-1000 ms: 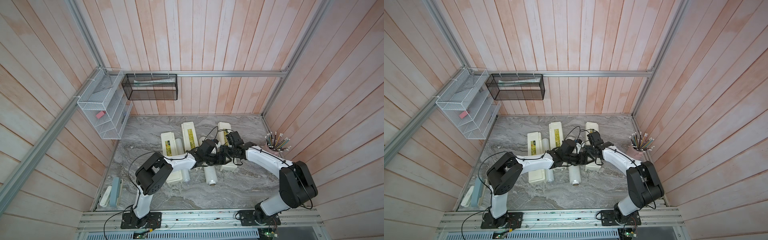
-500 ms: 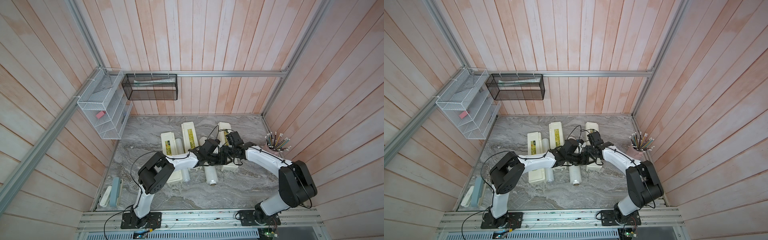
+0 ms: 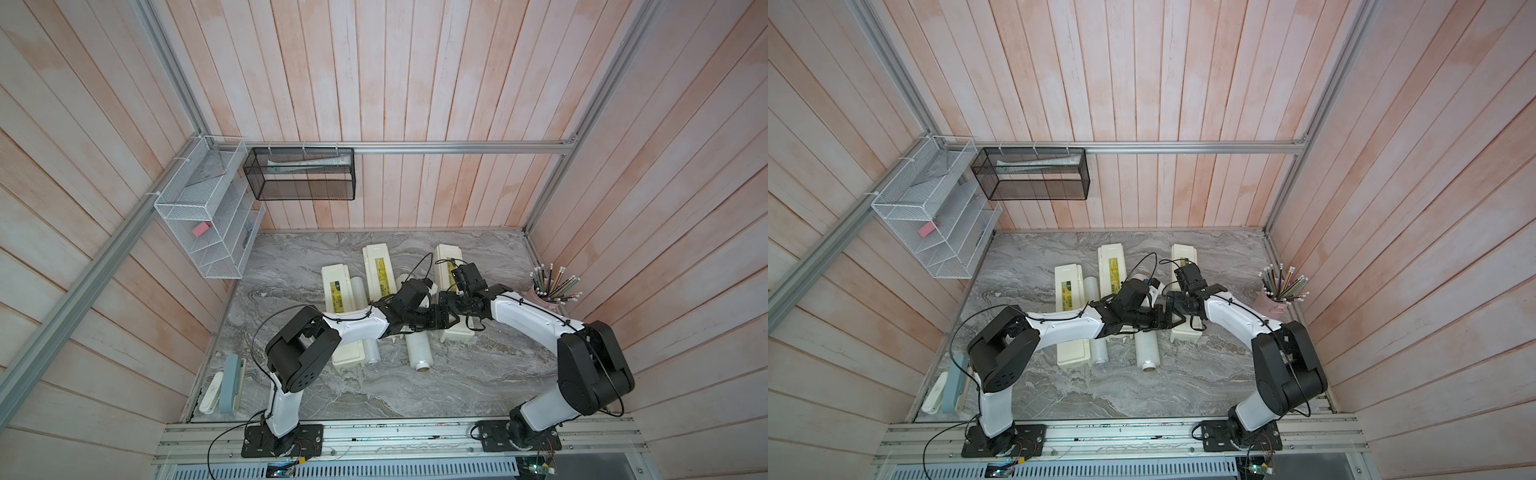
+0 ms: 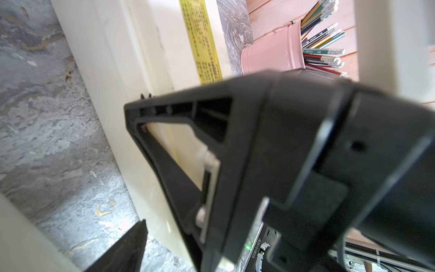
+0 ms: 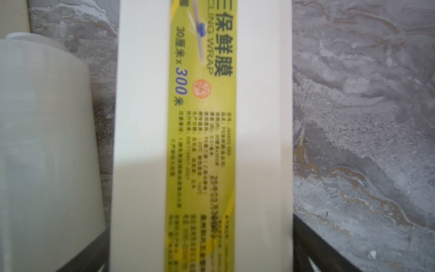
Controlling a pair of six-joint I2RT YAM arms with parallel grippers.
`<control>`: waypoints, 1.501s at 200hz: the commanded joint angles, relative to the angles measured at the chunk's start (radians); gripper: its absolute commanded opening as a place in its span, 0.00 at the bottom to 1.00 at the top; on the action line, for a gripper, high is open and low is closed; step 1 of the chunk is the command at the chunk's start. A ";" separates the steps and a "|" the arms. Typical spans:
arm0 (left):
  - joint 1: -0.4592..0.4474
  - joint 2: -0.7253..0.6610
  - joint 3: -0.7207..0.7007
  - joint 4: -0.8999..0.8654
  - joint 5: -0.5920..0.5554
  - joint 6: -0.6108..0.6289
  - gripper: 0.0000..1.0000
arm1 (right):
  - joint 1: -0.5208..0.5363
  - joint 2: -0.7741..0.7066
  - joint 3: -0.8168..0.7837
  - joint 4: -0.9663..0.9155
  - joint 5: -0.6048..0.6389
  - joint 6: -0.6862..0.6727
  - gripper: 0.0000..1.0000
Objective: Put plastic wrap rolls into dispensers
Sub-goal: Close the lid on the plastic wrap cutting box.
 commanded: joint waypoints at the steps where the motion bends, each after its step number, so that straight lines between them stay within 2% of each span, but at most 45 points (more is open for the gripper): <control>1: 0.017 0.028 -0.076 -0.118 -0.030 0.039 0.91 | 0.012 -0.020 0.033 -0.016 -0.033 -0.011 0.98; 37: 0.020 -0.062 -0.127 -0.051 -0.005 0.066 0.94 | 0.012 -0.017 0.049 -0.031 -0.036 -0.015 0.98; 95: 0.026 -0.091 -0.132 -0.042 0.035 0.094 0.94 | 0.012 -0.019 0.071 -0.056 -0.024 -0.024 0.98; 201: 0.034 -0.050 -0.108 -0.041 0.049 0.084 0.95 | -0.017 -0.085 0.076 -0.069 -0.071 -0.064 0.98; 253: 0.034 -0.028 -0.070 -0.072 0.049 0.083 0.95 | -0.073 -0.150 0.055 -0.060 -0.108 -0.059 0.98; 300: 0.034 -0.011 0.011 -0.137 0.064 0.089 0.96 | -0.179 -0.280 -0.076 0.023 -0.220 -0.017 0.96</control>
